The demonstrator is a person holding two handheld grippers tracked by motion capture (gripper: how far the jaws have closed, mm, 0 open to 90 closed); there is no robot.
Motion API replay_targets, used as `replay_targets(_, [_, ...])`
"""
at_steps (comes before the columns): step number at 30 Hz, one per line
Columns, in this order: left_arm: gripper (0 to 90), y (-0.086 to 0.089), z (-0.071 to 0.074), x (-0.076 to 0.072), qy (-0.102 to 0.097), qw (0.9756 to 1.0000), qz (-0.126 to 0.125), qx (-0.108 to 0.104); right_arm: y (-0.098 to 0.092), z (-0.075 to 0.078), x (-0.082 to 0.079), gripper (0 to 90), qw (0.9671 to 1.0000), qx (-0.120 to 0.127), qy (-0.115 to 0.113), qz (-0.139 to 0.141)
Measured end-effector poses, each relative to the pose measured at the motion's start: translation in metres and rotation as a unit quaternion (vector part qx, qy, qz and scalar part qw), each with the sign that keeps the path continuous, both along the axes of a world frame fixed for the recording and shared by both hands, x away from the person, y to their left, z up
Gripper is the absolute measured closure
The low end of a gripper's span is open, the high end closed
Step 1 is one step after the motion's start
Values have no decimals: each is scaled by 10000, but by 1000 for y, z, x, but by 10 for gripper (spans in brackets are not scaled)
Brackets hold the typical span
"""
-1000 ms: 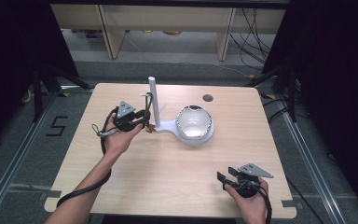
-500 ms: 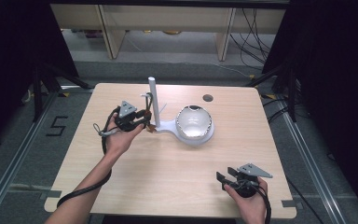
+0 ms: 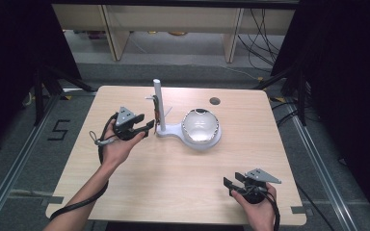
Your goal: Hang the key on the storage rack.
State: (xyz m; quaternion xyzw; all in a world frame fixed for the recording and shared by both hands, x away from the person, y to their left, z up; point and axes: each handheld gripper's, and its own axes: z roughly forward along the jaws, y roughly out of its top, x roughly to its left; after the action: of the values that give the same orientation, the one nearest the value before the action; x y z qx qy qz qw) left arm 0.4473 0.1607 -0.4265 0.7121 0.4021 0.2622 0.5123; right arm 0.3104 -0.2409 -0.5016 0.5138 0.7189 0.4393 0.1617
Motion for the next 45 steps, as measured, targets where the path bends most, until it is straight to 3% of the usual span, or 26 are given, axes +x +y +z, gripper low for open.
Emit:
replay_targets(6, [457, 9, 0, -13, -40, 10000, -24, -25, -1, -1, 0, 456, 9998, -192, -12, 23])
replay_targets(14, [436, 22, -3, -34, -44, 9999, 58, -129, 0, 0, 0, 455, 9999, -163, 24, 8])
replay_targets(17, [435, 27, -5, -42, -63, 9998, 69, -160, 2, 1, -2, 455, 9998, -61, 149, -74])
replay_targets(18, [435, 28, -6, -44, -64, 9998, 73, -153, 0, 0, 0, 455, 9999, -142, 26, 16])
replay_targets(24, [432, 38, -9, -56, -72, 9998, 115, -155, 0, 0, 0, 455, 9999, -139, 27, 11])
replay_targets(34, [428, 61, -22, -77, -19, 9995, 283, -171, -1, 0, 0, 454, 9998, -178, 4, -22])
replay_targets(35, [428, 63, -24, -79, -19, 9994, 305, -172, 3, 1, -3, 454, 9997, -43, 170, -145])
replay_targets(36, [428, 66, -27, -82, -8, 9993, 325, -188, 0, -1, 0, 454, 9998, -167, -46, -20])
replay_targets(45, [421, 82, -49, -99, 159, 9986, 464, -207, 0, 1, -1, 452, 9999, -139, 19, 1])
